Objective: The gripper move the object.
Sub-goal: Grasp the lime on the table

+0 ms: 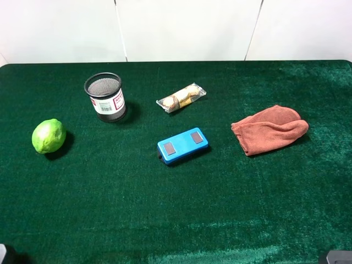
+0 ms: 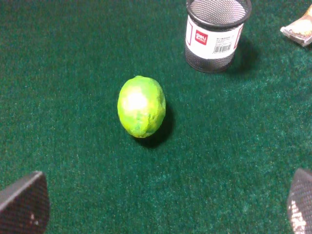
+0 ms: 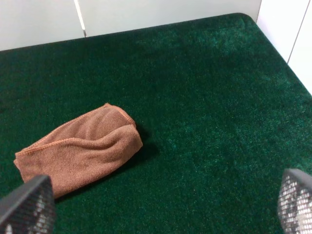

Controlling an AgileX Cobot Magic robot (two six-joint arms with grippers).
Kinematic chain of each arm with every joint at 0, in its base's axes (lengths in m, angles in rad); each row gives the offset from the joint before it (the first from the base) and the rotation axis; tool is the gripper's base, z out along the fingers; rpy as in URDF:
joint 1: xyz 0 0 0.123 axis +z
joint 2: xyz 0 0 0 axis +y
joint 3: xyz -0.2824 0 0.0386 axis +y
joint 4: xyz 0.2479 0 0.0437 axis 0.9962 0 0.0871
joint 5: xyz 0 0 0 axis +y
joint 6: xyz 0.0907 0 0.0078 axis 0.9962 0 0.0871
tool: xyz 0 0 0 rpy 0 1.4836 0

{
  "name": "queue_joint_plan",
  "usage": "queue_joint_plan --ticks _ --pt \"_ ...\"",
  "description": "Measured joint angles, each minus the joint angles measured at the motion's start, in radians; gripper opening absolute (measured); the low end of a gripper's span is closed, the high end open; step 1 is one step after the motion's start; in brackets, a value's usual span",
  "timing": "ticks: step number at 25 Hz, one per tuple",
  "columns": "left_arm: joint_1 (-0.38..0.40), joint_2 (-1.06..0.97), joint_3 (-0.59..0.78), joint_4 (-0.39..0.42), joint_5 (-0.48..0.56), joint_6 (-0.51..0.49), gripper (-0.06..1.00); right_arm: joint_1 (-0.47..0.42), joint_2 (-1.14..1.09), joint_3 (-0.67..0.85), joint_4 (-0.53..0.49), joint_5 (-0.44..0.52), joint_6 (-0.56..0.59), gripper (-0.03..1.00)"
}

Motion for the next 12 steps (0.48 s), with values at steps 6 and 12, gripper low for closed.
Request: queue_joint_plan --ticks 6,12 --pt "0.000 0.000 0.000 0.000 0.000 0.000 0.99 0.000 0.000 0.000 0.000 0.000 0.000 0.70" --pt "0.000 0.000 0.000 0.000 0.000 0.000 0.99 0.000 0.000 0.000 0.000 0.000 0.000 0.70"
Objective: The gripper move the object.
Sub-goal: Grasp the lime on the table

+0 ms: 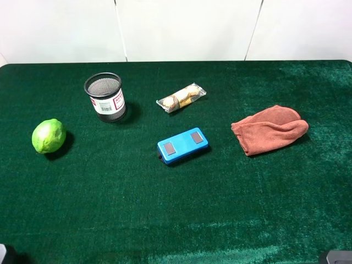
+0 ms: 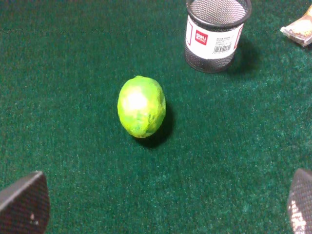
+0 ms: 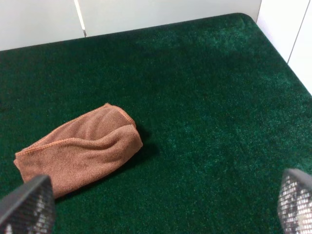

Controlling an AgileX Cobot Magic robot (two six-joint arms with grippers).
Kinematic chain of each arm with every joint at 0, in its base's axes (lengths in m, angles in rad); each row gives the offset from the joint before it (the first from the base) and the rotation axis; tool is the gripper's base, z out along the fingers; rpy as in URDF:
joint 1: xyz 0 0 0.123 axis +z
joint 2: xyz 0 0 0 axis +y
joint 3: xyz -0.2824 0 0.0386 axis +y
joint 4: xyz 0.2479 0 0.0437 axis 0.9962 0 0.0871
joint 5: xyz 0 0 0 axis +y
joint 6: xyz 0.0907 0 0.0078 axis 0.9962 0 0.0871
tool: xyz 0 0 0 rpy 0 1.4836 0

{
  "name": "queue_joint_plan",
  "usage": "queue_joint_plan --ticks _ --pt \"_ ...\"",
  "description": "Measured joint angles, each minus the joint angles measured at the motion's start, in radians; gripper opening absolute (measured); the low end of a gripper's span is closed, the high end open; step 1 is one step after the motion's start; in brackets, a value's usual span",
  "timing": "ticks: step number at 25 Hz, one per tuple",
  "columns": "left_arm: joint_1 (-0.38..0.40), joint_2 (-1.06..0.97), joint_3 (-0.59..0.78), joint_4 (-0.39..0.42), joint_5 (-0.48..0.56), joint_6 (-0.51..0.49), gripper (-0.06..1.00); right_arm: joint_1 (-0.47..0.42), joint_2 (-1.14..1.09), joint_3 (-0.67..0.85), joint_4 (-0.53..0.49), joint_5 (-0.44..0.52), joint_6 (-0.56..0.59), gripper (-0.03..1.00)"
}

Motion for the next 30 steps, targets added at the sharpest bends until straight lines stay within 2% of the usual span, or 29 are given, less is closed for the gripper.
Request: queue_joint_plan --ticks 30 --pt "0.000 0.000 0.000 0.000 0.000 0.000 0.99 0.000 0.000 0.000 0.000 0.000 0.000 0.70"
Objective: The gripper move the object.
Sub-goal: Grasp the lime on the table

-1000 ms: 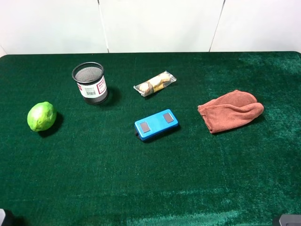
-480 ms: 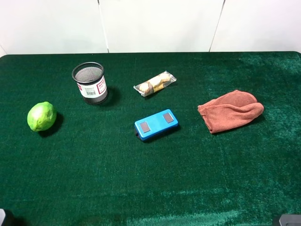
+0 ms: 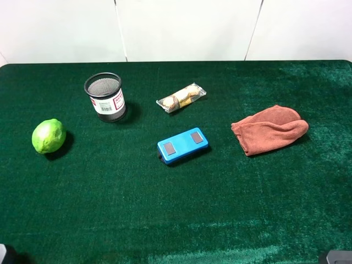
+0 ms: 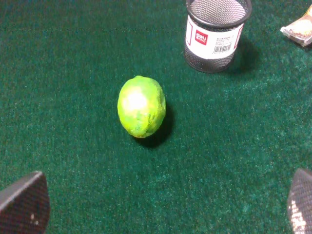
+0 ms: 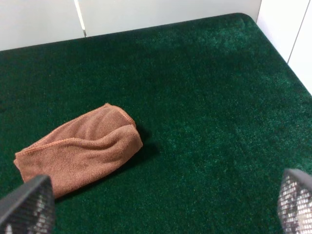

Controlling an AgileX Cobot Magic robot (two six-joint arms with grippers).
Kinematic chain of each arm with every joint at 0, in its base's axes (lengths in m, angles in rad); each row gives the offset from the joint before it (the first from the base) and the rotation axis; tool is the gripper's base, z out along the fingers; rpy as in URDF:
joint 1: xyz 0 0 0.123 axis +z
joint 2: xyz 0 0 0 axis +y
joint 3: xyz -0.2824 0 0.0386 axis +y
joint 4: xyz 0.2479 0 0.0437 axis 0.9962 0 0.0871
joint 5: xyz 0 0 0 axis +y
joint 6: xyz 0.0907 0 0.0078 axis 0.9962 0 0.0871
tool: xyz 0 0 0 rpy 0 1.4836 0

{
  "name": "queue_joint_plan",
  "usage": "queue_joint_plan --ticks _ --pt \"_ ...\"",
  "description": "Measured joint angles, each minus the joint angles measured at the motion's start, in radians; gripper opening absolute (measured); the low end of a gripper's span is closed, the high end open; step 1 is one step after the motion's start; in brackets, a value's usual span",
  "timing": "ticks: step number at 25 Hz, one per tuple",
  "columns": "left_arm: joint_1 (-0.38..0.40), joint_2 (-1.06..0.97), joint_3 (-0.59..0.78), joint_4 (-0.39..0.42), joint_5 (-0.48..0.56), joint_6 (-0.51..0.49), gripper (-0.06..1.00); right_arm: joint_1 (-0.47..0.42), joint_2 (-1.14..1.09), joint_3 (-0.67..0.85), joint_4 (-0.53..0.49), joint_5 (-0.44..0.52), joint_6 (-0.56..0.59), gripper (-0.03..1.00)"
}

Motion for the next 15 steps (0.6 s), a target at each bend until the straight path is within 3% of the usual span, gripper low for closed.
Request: queue_joint_plan --ticks 15 --pt "0.000 0.000 -0.006 0.000 0.008 0.000 0.99 0.000 0.000 0.000 0.000 0.000 0.000 0.70"
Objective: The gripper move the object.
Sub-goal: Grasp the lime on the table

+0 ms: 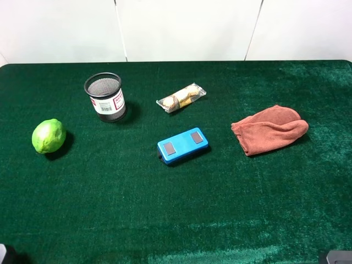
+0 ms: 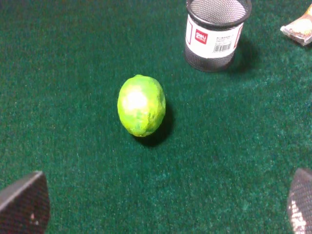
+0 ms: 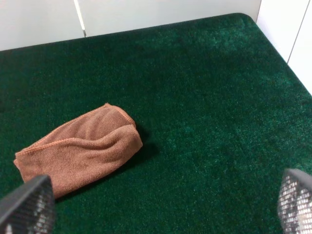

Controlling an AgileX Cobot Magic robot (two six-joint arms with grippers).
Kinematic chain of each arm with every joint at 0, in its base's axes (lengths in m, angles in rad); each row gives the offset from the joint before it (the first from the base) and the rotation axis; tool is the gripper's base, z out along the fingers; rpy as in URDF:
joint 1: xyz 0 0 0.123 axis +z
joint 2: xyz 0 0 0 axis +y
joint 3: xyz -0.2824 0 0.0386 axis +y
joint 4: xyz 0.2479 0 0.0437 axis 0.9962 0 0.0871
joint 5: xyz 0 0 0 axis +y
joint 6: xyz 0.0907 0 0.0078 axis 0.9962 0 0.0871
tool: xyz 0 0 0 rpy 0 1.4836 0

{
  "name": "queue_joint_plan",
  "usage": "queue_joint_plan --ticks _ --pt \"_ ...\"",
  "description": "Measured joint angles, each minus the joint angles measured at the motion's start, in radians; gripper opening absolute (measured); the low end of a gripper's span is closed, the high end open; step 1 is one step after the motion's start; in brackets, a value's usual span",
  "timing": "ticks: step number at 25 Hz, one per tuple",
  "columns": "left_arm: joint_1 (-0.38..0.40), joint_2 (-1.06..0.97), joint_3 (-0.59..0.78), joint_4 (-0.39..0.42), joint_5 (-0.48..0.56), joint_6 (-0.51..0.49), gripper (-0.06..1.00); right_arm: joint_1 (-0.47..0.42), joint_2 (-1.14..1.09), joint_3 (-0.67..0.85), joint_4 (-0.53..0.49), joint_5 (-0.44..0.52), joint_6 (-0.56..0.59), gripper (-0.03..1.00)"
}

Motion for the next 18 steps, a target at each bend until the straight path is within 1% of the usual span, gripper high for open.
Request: queue_joint_plan --ticks 3,9,18 --pt "0.000 0.024 -0.028 0.000 0.021 -0.005 0.99 0.000 0.000 0.000 0.000 0.000 0.000 0.70" --pt "0.000 0.228 -0.107 0.014 0.062 -0.011 0.99 0.000 0.000 0.000 0.000 0.000 0.000 0.70" --pt "0.000 0.516 -0.242 0.101 0.071 -0.029 0.99 0.000 0.000 0.000 0.000 0.000 0.000 0.70"
